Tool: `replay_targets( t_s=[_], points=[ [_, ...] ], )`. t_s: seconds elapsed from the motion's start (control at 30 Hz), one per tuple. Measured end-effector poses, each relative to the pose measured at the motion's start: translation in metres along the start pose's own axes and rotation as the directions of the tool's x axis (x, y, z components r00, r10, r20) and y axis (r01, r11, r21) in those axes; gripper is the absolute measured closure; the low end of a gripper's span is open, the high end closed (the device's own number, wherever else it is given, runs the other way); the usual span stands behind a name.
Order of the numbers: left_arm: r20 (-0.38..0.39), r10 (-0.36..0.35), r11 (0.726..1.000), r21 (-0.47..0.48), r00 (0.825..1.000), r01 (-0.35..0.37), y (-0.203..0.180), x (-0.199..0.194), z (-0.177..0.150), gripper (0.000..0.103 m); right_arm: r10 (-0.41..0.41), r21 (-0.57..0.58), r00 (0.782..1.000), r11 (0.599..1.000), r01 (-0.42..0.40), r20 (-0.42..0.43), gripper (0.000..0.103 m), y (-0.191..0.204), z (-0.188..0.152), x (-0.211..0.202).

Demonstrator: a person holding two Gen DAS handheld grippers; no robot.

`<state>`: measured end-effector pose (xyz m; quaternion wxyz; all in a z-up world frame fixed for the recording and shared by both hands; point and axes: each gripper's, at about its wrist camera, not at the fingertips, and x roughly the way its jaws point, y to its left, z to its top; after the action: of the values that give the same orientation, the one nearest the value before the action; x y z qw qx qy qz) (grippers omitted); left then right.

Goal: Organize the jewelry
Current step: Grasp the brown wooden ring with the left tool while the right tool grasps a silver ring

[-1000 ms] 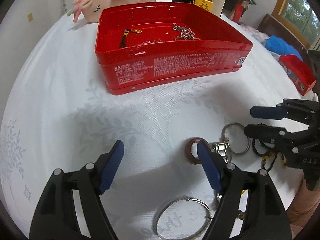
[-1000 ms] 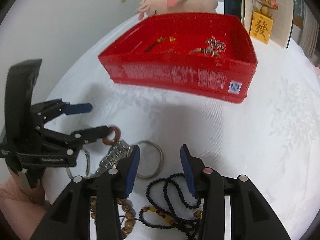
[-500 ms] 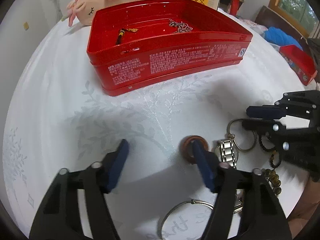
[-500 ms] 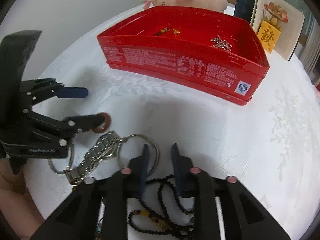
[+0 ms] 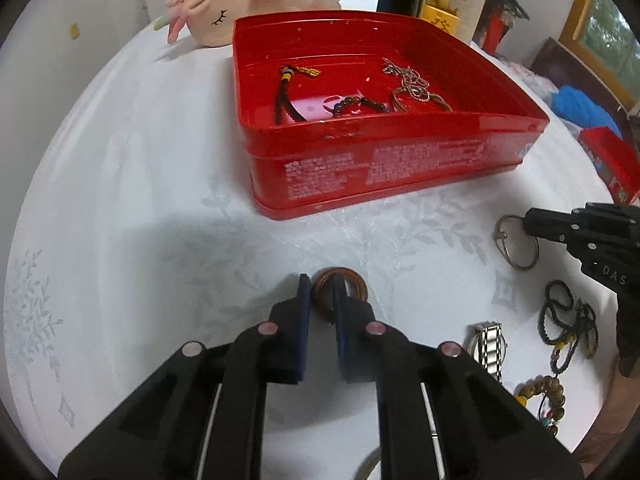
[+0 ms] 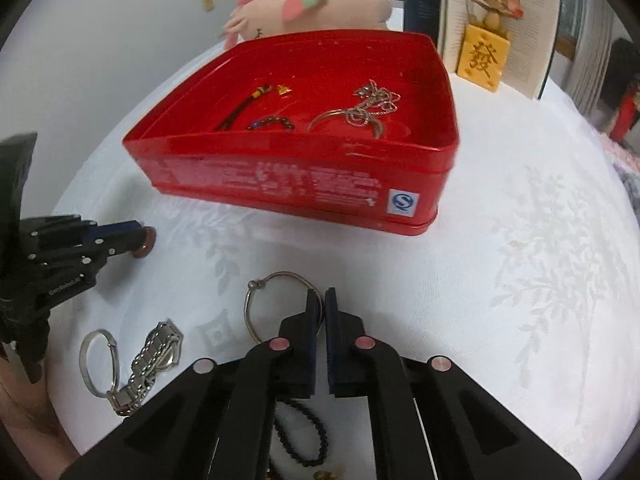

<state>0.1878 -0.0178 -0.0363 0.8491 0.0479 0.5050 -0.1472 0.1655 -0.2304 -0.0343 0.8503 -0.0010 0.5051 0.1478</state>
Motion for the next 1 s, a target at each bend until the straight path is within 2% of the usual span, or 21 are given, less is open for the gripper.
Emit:
replay_targets(
  t_s=[0.2,0.27,0.3,0.33,0.5,0.53,0.63,0.67,0.73,1.0],
  points=[
    [0.007,-0.025,0.999,-0.034,1.0,0.026,0.006,-0.002,0.003,0.096,0.051,0.018,0.999,0.999,-0.051,0.006,0.099,-0.008,0.0,-0.006],
    [0.008,-0.029,0.999,-0.042,1.0,0.029,0.008,-0.002,0.003,0.096,0.066,0.024,0.998,0.998,-0.066,-0.002,0.094,-0.009,0.001,-0.007],
    [0.008,-0.031,0.998,-0.046,0.999,0.032,0.009,-0.002,0.004,0.096,0.061,0.022,0.998,0.998,-0.061,-0.007,0.086,-0.01,0.001,-0.007],
    [0.006,-0.034,0.998,-0.047,0.999,0.035,0.01,-0.001,0.004,0.096,0.058,0.021,0.998,0.998,-0.058,-0.007,0.084,-0.009,0.002,-0.006],
    [0.001,-0.048,0.997,-0.054,0.999,0.048,0.011,0.0,0.005,0.096,0.013,-0.027,0.999,1.0,-0.014,-0.038,0.083,-0.001,0.0,0.005],
    [0.0,-0.051,0.997,-0.055,0.999,0.051,0.012,0.0,0.005,0.096,-0.007,-0.048,0.999,0.999,0.005,-0.034,0.083,0.003,-0.001,0.006],
    [-0.007,-0.066,0.996,-0.066,0.998,0.066,0.014,0.001,0.007,0.096,-0.043,-0.095,0.999,0.995,0.04,-0.024,0.092,0.013,-0.003,0.007],
    [-0.008,-0.073,0.995,-0.071,0.997,0.072,0.015,0.002,0.007,0.096,-0.043,-0.102,0.999,0.994,0.041,-0.024,0.098,0.015,-0.003,0.008],
    [-0.01,-0.084,0.993,-0.082,0.996,0.083,0.016,0.002,0.007,0.096,-0.045,-0.101,0.999,0.994,0.043,-0.02,0.099,0.016,-0.003,0.008],
    [0.024,-0.116,0.987,-0.112,0.993,0.118,0.024,-0.008,0.008,0.098,0.086,-0.007,0.995,0.996,-0.086,0.047,0.099,-0.007,-0.003,-0.015]
  ],
)
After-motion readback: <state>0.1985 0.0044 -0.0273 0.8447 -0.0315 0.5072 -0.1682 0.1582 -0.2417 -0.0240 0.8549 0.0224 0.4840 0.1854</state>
